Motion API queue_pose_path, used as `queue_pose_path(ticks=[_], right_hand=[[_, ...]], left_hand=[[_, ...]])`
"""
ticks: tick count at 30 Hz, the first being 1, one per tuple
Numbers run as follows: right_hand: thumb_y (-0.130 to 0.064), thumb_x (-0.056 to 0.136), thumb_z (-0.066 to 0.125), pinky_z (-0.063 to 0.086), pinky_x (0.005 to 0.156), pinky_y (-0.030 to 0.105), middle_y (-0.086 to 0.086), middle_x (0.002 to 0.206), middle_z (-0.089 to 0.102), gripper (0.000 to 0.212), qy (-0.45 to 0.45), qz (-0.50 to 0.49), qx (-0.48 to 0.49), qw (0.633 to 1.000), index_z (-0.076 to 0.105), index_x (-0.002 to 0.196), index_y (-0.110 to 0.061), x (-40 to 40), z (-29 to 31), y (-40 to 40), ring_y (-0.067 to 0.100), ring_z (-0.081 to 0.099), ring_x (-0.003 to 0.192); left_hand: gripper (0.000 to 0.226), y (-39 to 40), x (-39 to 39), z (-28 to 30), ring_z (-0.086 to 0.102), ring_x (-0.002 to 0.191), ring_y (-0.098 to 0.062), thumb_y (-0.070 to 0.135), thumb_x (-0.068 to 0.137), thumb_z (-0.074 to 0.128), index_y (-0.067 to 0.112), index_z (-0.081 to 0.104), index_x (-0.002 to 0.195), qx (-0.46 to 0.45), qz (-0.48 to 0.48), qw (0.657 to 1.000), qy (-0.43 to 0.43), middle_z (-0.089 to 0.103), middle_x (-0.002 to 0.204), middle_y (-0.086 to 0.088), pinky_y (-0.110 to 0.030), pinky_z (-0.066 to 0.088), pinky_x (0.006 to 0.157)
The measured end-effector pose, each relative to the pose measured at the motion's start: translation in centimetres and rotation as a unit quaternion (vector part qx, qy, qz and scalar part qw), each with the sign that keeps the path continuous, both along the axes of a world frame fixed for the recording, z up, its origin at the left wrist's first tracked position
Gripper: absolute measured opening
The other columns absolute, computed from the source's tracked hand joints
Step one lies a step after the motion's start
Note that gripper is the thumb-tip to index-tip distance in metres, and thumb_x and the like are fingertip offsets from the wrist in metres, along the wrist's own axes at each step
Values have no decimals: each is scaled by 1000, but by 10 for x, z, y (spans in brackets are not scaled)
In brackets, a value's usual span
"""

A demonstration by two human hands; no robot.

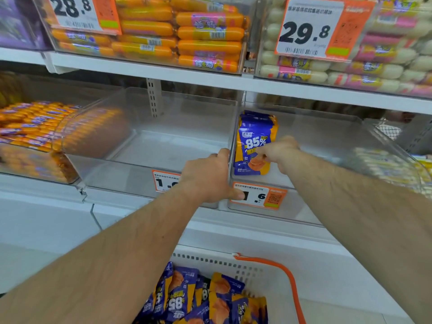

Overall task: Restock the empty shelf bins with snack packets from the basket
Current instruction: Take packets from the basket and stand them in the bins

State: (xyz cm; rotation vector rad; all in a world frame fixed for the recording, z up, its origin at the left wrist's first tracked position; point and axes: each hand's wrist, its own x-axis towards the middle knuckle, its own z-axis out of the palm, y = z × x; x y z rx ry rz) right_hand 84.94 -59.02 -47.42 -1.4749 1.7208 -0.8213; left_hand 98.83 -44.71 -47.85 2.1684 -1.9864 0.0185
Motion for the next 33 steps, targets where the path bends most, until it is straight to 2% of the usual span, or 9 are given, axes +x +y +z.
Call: queue_pose_path(ticks=[11,14,17,20,22,24,28,31,33], right_hand=[[-17,58,94,58,85,43,4,90,71,39,-3,32,27,999,64,83,-13,-9,2,15,24,68,89],[-22,69,87,55,75,34,3,92,70,30,83,44,-26,995,66,89,-13,-10,9,32,21,65,86],[-19,81,69,49,74,33,2,99,65,15,221,85,-254,938,66,95,-14,-5,17,68,25,61,89],[-17,76,57,48,67,37,7,78,62,9,177,165,-506,828,64,76,-12,6,13,112,30,59,73],[-20,73,53,43,64,34,5,71,59,12,151,216,-553,791,62,70,-12,8,0,134,27,57,69],[-22,74,51,45,61,34,5,70,58,15,132,272,-520,799,61,71,-11,9,-22,151,28,57,68],[-23,79,52,53,67,38,2,80,63,16,223,404,-302,834,66,78,-15,17,-79,161,26,61,76],[-19,87,57,51,84,38,2,103,64,17,383,506,-66,770,66,102,-18,31,-121,161,24,59,97],[-14,86,57,52,81,39,5,105,64,20,437,533,32,724,65,104,-16,38,-151,165,27,60,96]], left_hand=[[88,0,0,0,62,109,-21,70,69,71,20,34,131,5,-10,1000,7,57,127,0,-33,47,78],[87,0,1,1,62,109,-21,69,69,71,20,35,131,9,-14,1000,17,57,126,0,-33,48,78],[90,4,1,3,59,112,-23,65,66,76,19,35,133,12,-23,999,47,53,128,-2,-35,47,83],[92,17,4,8,55,117,-30,56,62,73,13,41,136,-92,-73,986,116,50,127,-8,-45,43,100],[81,33,14,5,58,111,-35,51,62,59,8,52,130,-225,-87,967,77,57,119,-12,-49,39,103],[69,56,29,-2,59,109,-34,39,64,66,8,55,125,-267,-77,959,56,60,116,-11,-48,36,104],[62,100,52,-23,54,115,-21,34,77,72,23,47,133,-59,-60,995,51,54,125,3,-37,27,105],[55,116,60,-44,53,111,-10,34,83,67,29,47,133,62,-65,993,83,53,124,12,-32,30,100],[52,120,62,-57,54,105,-9,33,84,68,29,48,132,125,-65,982,125,55,122,12,-30,39,95]])
